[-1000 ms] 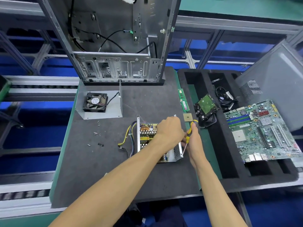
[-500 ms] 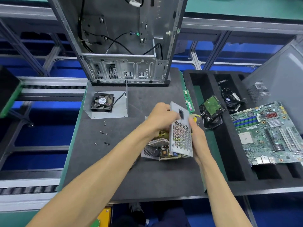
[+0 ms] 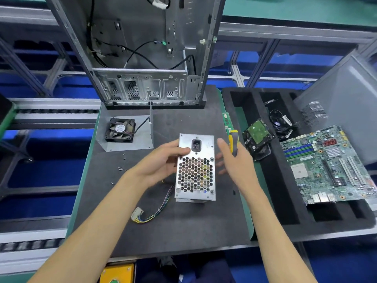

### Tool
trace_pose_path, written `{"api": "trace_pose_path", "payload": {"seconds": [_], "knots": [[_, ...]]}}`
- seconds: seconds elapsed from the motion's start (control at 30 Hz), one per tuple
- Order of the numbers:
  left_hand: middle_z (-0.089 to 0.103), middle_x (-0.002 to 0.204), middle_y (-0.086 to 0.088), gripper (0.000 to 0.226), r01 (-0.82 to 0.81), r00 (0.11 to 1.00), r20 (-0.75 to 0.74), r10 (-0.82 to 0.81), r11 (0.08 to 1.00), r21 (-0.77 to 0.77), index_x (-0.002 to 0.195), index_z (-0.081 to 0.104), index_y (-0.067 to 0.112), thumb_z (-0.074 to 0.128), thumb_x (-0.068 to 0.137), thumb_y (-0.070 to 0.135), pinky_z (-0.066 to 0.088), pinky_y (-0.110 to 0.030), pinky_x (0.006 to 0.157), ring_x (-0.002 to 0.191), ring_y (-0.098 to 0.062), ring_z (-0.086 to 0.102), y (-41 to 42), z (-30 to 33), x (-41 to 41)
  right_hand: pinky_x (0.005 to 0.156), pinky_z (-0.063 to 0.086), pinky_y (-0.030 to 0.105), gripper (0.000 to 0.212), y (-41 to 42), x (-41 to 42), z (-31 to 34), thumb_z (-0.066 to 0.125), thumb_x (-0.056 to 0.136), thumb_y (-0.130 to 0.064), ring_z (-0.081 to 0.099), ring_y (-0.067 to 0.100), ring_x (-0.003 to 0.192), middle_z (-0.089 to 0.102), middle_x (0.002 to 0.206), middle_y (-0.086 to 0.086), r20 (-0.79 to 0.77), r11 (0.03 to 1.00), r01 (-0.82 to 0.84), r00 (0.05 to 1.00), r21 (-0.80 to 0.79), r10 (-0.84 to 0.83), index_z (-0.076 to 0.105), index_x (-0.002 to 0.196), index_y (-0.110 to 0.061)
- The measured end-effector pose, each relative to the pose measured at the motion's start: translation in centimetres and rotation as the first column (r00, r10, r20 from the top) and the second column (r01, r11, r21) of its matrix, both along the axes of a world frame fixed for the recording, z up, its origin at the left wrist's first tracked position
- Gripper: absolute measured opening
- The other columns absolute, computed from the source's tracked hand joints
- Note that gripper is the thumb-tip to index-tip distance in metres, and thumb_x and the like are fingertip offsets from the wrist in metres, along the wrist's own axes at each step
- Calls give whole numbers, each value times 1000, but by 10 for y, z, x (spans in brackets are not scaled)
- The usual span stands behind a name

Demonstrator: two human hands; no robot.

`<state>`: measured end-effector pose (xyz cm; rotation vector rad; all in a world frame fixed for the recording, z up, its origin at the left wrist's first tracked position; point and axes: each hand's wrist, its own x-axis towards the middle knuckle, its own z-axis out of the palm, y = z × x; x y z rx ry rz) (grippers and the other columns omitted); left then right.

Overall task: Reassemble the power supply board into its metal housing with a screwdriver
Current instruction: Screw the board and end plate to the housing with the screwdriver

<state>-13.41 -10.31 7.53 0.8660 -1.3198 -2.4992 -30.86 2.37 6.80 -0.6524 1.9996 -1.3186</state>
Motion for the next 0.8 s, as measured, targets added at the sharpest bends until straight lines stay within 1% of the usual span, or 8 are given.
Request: {"api": "trace_pose_path", "payload": {"seconds": [0.07,0.1,0.17,0.23,0.33,0.43,0.7,0.8], "knots": [[65,132,-18,36,-2,1000,-11,2,1000,10,132,64,15,54,99,7,49,-47,105,116,-30,62,2,1,-2,44,48,26,31,0,-6,8,57,105,-38,59,14,55,63,65,-5,81,983,132,989,-130,-122,57,86,-14],[65,132,-18,36,-6,1000,-15,6,1000,15,132,64,15,53,99,7,51,-46,104,115,-30,62,2,1,-3,43,46,25,34,-1,-10,14,53,107,-36,56,15,53,60,62,-3,227,957,205,961,-207,-157,54,81,-15],[66,131,-18,36,-7,1000,-25,8,1000,23,132,64,14,53,99,7,54,-43,101,114,-29,64,2,1,-6,46,46,24,43,-4,-14,28,47,108,-41,58,19,55,59,63,2,561,893,318,822,-320,-92,52,74,-16],[66,130,-18,35,-5,1000,-29,6,1000,27,131,65,14,53,99,7,56,-40,98,113,-28,64,3,2,-9,47,47,23,57,-8,-14,37,38,108,-52,60,20,56,60,64,4,683,879,340,730,-333,-23,58,68,-16],[66,130,-19,33,2,1000,-17,-2,1000,11,128,67,15,53,100,7,55,-40,98,112,-27,63,4,4,-14,37,29,20,72,-20,-6,37,29,106,-63,39,14,44,45,53,-1,627,915,274,778,-296,-30,62,60,-19],[66,129,-21,32,-10,1000,17,11,1000,-26,128,67,14,54,100,8,55,-39,94,108,-26,63,6,7,-18,32,19,19,67,-32,5,34,31,105,-64,26,11,37,34,47,-3,518,925,242,853,-292,-60,58,60,-22],[76,99,-15,32,-60,981,170,95,977,-203,124,63,14,45,106,34,58,-31,64,78,-26,73,-1,14,1,33,24,19,52,-35,7,24,45,104,-54,34,12,35,43,48,-1,454,917,298,878,-266,-154,58,66,-22],[75,80,-14,21,-95,910,315,268,877,-471,106,69,8,51,104,19,52,-23,46,55,-17,68,-25,4,33,33,24,19,51,-36,6,25,45,105,-52,34,11,35,44,48,-1,478,921,288,868,-262,-135,58,65,-22]]}}
